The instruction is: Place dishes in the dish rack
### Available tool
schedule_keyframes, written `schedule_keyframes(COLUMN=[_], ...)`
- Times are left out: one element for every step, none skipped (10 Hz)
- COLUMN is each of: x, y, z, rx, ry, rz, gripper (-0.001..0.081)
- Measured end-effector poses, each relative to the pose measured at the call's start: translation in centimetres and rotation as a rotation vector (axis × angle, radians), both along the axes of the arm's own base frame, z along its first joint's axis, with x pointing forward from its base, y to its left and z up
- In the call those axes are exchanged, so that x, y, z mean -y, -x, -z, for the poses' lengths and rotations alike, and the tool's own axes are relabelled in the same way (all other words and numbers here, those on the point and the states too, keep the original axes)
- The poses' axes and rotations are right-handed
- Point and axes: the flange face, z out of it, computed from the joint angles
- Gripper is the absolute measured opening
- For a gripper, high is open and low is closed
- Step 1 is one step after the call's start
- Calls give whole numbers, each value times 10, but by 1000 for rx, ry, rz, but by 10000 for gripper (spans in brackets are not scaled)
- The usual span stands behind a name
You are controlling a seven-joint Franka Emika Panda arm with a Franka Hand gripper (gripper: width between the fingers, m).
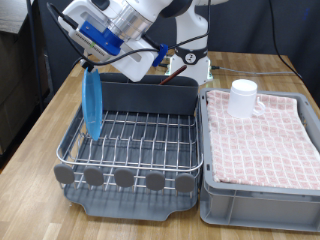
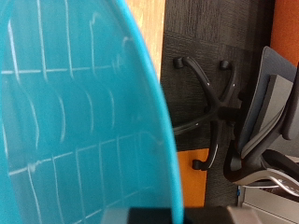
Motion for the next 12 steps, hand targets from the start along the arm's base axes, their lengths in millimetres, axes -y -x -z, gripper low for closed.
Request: schedule_keyframes(x=[0, 0, -1, -1, -2, -2, -2, -2, -2, -3, -3, -3], y=[2, 3, 4, 5, 6, 7, 8, 8, 9, 9, 10, 10], z=[4, 7, 10, 13, 17, 20, 23, 25, 27, 29, 31, 32], rx=[-1, -3, -5, -6, -7, -7, -6, -6, -6, -7, -8, -8], ry=[-4, -7, -10, -12, -16, -20, -23, -26, -28, -30, -31, -33], rz=[0, 2, 5, 8, 9, 10, 11, 11, 12, 13, 13, 13], gripper=[19, 19, 19, 19, 19, 19, 19, 19, 19, 19, 19, 19])
